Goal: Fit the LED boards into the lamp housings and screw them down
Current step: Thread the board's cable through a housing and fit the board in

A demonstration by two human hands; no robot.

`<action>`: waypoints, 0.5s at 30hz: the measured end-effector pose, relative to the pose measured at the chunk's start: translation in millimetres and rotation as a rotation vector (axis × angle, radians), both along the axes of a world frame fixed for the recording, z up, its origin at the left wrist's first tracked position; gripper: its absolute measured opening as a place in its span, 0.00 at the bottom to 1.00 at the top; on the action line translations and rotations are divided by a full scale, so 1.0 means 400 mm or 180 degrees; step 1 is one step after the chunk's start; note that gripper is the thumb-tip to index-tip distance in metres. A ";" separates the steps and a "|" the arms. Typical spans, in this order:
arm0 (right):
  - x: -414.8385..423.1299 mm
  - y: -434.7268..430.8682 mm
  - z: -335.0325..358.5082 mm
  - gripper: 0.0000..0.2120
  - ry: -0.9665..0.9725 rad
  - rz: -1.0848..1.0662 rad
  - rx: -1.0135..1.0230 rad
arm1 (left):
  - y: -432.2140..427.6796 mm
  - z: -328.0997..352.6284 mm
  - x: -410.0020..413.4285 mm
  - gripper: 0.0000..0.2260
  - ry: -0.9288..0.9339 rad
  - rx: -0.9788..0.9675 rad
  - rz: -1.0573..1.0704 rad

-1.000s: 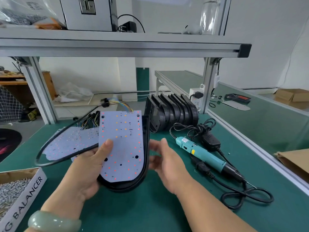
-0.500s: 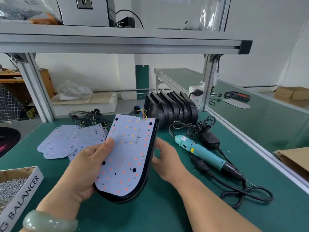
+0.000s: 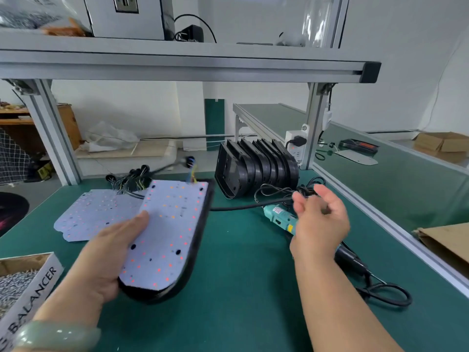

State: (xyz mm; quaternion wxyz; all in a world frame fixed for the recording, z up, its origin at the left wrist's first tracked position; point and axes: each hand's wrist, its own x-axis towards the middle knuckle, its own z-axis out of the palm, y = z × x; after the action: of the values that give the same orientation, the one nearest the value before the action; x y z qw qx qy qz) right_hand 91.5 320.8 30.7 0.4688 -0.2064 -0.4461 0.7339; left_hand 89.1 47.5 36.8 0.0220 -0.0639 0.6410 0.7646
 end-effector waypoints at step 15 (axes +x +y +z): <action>0.029 -0.144 -0.042 0.13 -0.0327 0.2516 0.3628 | 0.067 0.024 0.048 0.17 0.0451 0.0274 -0.0698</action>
State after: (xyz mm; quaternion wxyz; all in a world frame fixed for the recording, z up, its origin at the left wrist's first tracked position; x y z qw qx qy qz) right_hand 102.9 263.3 14.1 0.1800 0.2154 -0.8251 0.4902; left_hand 108.2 74.3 46.5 0.0628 0.0618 0.6106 0.7870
